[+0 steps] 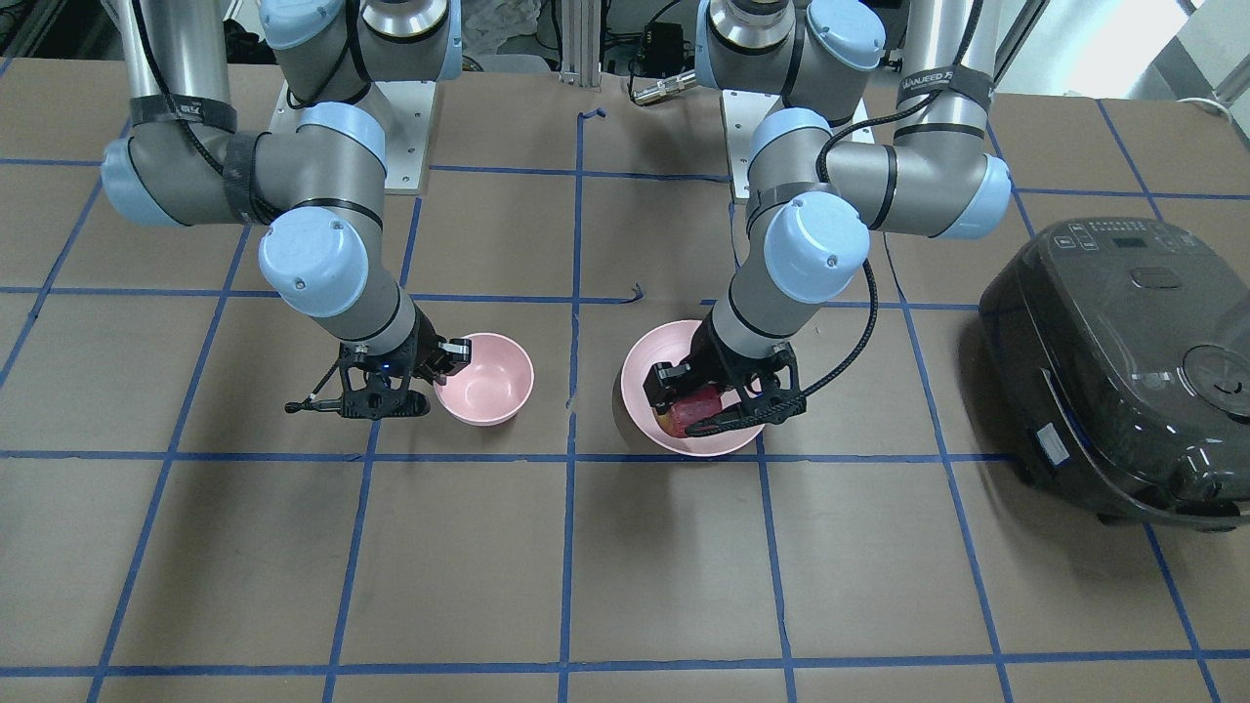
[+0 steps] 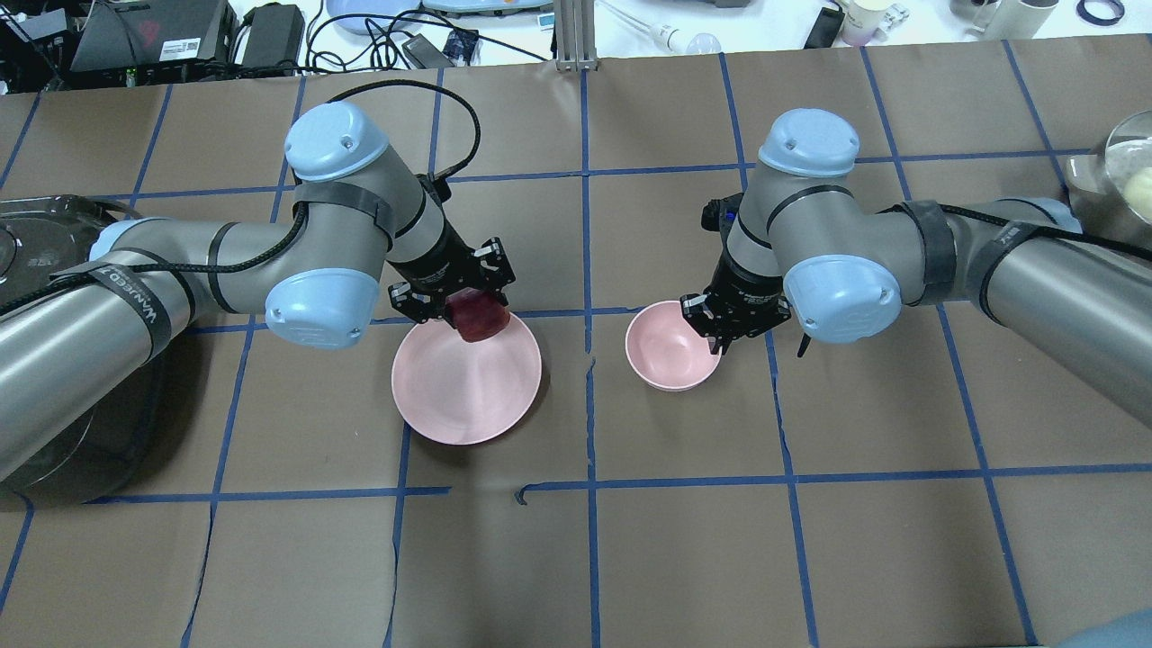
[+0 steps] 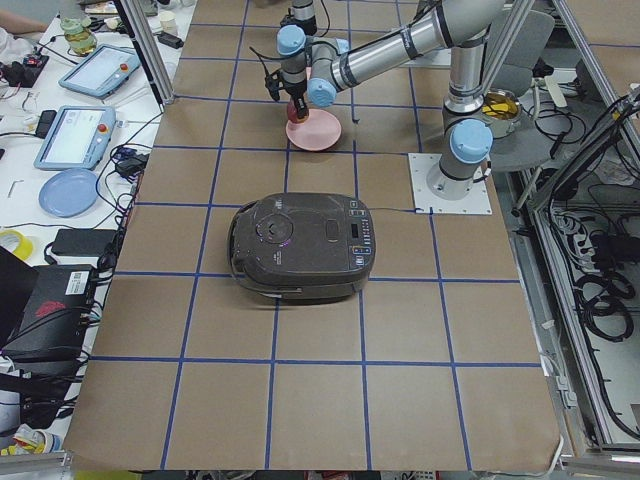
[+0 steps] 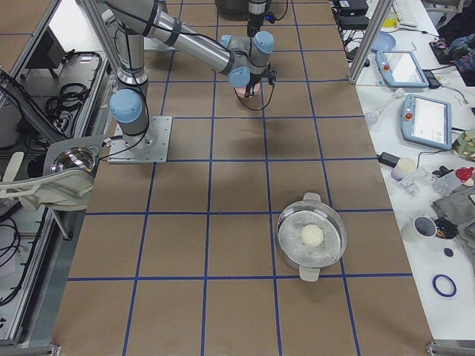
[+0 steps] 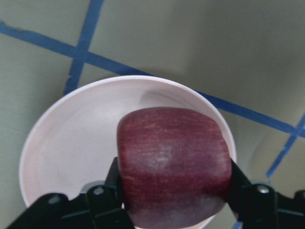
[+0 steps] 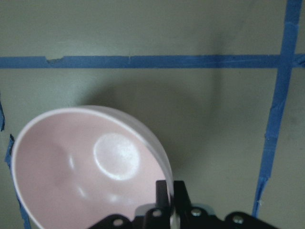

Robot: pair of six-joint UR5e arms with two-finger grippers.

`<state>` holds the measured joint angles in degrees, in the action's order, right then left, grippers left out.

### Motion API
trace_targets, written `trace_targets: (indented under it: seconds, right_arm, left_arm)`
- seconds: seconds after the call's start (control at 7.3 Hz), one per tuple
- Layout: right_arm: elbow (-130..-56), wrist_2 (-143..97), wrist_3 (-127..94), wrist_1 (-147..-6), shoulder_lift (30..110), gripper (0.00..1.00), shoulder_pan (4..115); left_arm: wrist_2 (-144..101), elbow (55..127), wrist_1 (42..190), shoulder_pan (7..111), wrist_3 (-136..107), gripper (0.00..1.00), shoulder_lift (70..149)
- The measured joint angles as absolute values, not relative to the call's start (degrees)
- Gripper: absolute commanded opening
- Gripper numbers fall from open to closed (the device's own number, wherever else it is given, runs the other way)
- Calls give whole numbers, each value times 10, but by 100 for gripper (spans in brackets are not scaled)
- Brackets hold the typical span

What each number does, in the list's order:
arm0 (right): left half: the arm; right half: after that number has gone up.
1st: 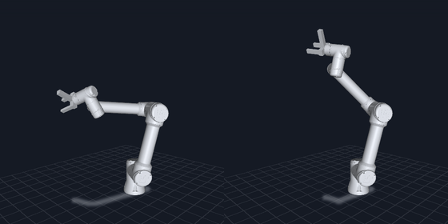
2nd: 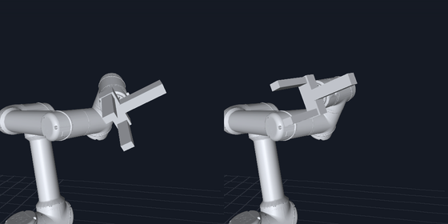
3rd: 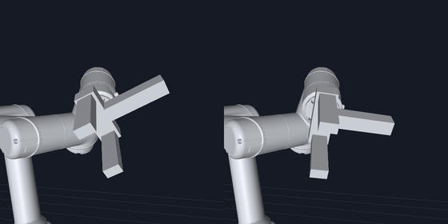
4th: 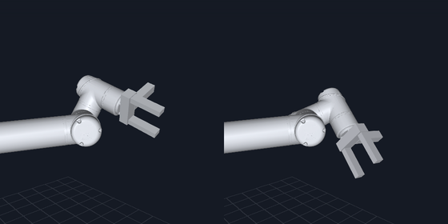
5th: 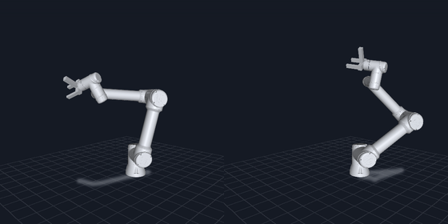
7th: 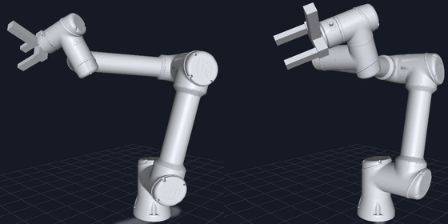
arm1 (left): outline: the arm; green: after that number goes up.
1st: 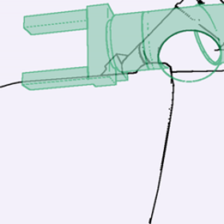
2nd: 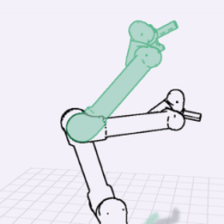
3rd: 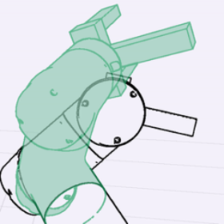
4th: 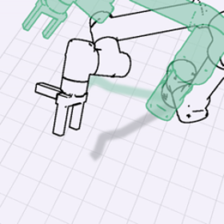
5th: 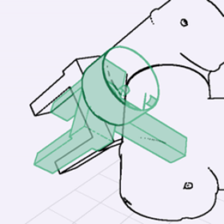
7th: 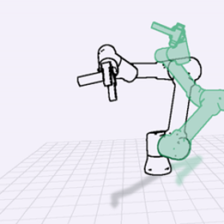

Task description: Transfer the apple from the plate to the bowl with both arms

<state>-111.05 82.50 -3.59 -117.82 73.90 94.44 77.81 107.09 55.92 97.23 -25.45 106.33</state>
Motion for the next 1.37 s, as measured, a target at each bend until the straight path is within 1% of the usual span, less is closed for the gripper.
trace_targets:
  seconds: [0.27, 0.55, 0.96, 1.23, 1.37]
  right_arm:
    - [-1108, 830, -35, -1178, 740, 100, 943]
    - [-1077, 854, -21, -1172, 750, 100, 920]
    - [-1054, 880, 64, -1164, 767, 100, 813]
    - [-1037, 892, 82, -1141, 800, 100, 793]
    - [-1011, 896, 83, -1104, 821, 100, 791]
  left_arm:
    - [771, 1047, 560, 1015, -271, 4, 1075]
    - [770, 1042, 554, 1056, -320, 4, 1087]
    - [768, 1023, 540, 1116, -385, 4, 1101]
    - [770, 1002, 538, 1162, -412, 17, 1102]
    - [769, 996, 536, 1176, -424, 41, 1106]
